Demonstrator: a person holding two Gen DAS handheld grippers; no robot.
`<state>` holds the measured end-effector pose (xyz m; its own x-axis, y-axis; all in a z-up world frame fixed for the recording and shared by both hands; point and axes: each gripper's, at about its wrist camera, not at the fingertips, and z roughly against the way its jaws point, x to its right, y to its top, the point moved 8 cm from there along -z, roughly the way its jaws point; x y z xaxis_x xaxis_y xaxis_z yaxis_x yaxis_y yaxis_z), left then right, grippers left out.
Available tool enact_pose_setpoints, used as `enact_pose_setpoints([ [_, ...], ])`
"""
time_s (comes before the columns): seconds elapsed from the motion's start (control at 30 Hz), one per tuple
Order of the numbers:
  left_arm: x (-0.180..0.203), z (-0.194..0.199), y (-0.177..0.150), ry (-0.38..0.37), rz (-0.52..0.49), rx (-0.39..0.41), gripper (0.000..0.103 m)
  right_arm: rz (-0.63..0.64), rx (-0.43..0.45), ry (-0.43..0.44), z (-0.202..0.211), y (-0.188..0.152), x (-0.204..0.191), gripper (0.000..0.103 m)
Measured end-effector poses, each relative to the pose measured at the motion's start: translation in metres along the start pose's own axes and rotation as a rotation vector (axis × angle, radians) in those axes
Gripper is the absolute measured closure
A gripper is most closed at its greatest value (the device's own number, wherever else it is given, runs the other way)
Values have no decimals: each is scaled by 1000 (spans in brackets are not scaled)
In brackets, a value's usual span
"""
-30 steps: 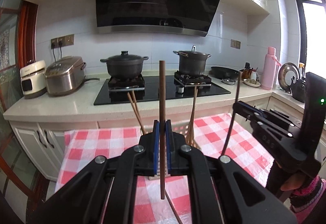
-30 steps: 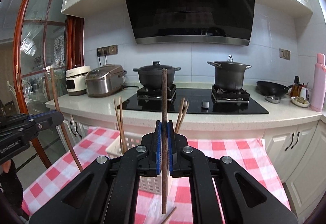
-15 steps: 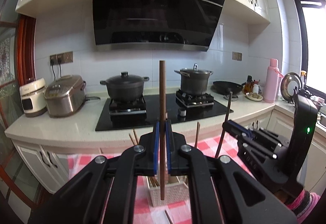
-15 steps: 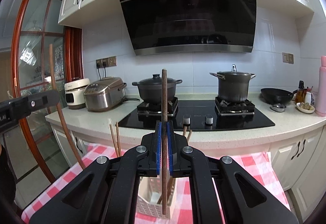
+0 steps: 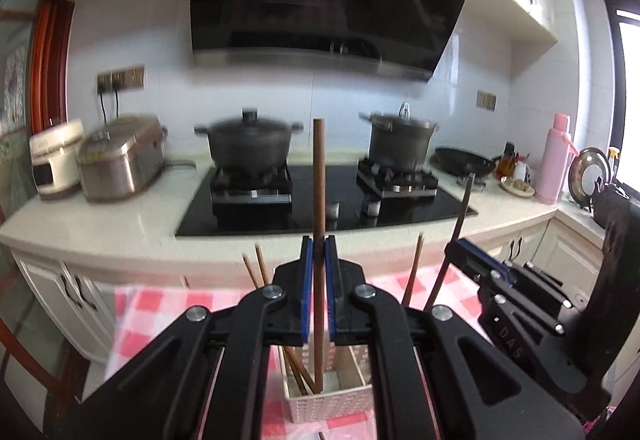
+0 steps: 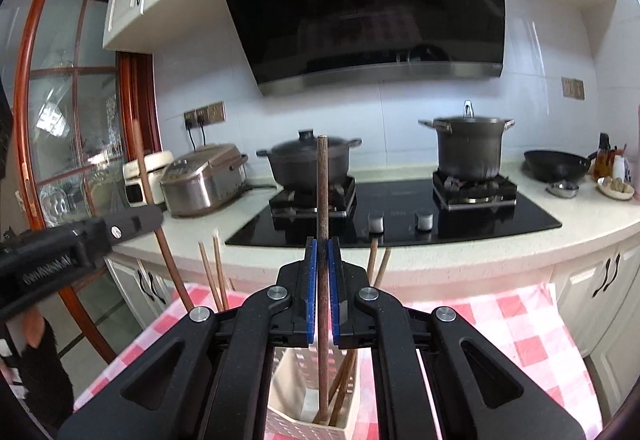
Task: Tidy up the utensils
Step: 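Lift both held chopsticks upright and lower them into the white caddy, then open both tools to release the chopsticks into the caddy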
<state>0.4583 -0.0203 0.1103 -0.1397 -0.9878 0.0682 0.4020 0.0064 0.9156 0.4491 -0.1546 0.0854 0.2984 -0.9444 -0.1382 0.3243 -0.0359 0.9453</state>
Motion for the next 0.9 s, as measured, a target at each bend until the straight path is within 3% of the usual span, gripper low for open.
enact_pose_setpoints([
  [0.23,-16,-42,-45,21,30,-107,97,-3,-83,-11,-23,-33,6,97],
  [0.4,-22,-53,-62,71,17,-116,97,-24,-113,-8,-32,-44,14,94],
  [0.47,-26,-54,-65,87,26,-116,92,-20,-114,-10,-33,-44,15,92],
  [0.53,-31,-50,-66,97,44,-106,72,-17,-113,-21,-31,-43,18,90],
  [0.63,-36,-37,-64,131,39,-73,58,-21,-103,-29,-24,-40,21,89],
  [0.67,-37,-32,-63,145,32,-62,54,-22,-100,-33,-21,-39,23,85],
  [0.73,-41,-20,-62,171,31,-37,35,-32,-88,-36,-12,-37,26,76],
  [0.9,-54,11,-73,253,25,8,15,-37,-82,-62,15,-45,32,71],
])
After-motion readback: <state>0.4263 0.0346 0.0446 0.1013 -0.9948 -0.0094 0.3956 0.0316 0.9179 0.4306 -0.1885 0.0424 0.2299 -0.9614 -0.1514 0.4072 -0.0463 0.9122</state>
